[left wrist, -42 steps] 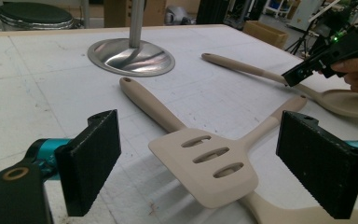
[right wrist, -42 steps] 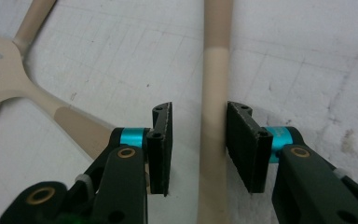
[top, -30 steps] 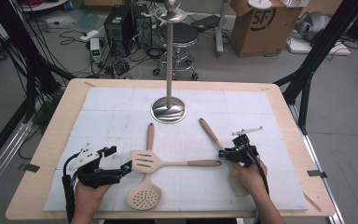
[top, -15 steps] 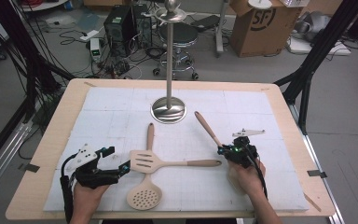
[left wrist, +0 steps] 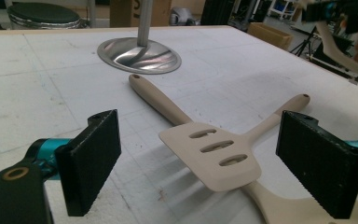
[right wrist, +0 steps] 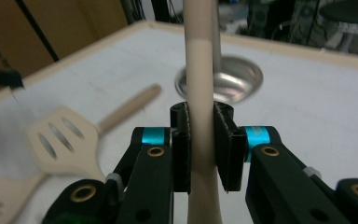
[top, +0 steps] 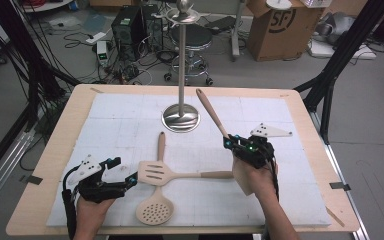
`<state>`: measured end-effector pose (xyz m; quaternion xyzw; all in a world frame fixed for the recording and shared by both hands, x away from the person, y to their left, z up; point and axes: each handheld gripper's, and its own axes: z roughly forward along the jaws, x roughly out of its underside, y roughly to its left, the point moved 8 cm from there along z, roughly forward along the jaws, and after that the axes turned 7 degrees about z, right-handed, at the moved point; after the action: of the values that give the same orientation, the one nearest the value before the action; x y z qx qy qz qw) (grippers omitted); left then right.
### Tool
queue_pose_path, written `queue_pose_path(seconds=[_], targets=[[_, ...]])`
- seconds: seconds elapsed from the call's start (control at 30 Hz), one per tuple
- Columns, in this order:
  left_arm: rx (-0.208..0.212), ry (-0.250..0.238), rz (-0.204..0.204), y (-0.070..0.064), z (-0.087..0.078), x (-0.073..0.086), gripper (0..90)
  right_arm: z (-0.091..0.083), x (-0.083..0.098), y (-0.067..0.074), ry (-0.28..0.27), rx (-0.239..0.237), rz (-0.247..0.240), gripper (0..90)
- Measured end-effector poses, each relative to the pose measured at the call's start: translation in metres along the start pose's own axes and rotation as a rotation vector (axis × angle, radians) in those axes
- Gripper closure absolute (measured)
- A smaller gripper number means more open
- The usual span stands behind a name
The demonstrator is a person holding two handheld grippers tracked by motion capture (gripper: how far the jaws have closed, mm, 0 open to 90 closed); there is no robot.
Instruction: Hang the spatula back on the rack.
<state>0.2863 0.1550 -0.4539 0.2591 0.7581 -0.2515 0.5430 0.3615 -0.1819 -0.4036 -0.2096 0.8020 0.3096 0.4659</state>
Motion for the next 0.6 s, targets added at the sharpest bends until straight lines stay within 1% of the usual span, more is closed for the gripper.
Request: queue_pose_path(seconds=[0.13, 0.2, 0.4, 0.53, 0.6], targets=[[-0.005, 0.0, -0.001, 0.001, -0.002, 0.001, 14.5, 0.0, -0.022, 0.012, -0.073, -0.041, 0.011, 78.6], [-0.009, -0.003, -0.001, 0.002, -0.003, 0.001, 14.5, 0.0, -0.031, 0.015, -0.099, -0.048, 0.01, 78.6], [-0.017, -0.006, -0.009, 0.004, -0.007, 0.002, 14.5, -0.004, -0.053, 0.021, -0.17, -0.057, 0.009, 78.6], [-0.021, -0.005, -0.011, 0.005, -0.009, 0.002, 14.5, -0.007, -0.065, 0.024, -0.226, -0.076, 0.022, 78.5], [-0.024, -0.002, -0.01, 0.005, -0.011, 0.003, 14.5, -0.008, -0.071, 0.026, -0.26, -0.095, 0.041, 78.5]])
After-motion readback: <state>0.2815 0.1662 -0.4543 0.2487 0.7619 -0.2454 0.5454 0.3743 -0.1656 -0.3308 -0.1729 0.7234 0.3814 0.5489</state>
